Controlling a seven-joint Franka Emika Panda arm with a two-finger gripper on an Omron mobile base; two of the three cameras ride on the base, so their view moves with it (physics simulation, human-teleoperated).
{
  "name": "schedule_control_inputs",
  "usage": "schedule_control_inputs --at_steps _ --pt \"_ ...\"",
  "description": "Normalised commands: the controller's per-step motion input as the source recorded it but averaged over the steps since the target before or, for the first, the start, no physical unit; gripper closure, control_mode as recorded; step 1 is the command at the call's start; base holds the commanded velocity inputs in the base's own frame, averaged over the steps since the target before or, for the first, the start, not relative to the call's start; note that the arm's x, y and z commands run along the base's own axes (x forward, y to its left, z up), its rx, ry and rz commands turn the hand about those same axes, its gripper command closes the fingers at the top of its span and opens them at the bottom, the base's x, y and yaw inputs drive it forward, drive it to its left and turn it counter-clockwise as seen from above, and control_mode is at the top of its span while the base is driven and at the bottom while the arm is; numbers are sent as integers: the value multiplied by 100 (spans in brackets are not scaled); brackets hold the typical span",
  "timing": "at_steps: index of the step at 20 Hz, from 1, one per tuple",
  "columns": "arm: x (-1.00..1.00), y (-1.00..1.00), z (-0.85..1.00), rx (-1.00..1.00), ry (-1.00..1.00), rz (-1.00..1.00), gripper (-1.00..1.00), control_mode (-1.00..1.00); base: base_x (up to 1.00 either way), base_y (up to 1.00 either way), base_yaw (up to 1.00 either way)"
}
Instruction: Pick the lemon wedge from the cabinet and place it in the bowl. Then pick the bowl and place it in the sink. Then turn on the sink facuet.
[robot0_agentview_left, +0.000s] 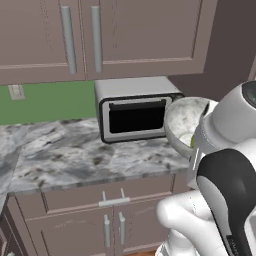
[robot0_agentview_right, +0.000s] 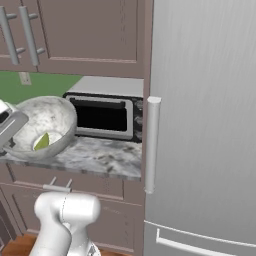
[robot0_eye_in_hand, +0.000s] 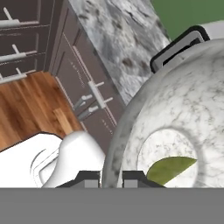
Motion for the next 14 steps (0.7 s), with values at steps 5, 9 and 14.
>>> schedule_control_inputs --at_steps 5,9,14 --pt "0 0 0 0 0 0 100 100 -85 0 -2" --pt "0 0 0 0 0 0 100 100 -100 -2 -3" --pt "0 0 0 0 0 0 100 100 -81 -11 -28"
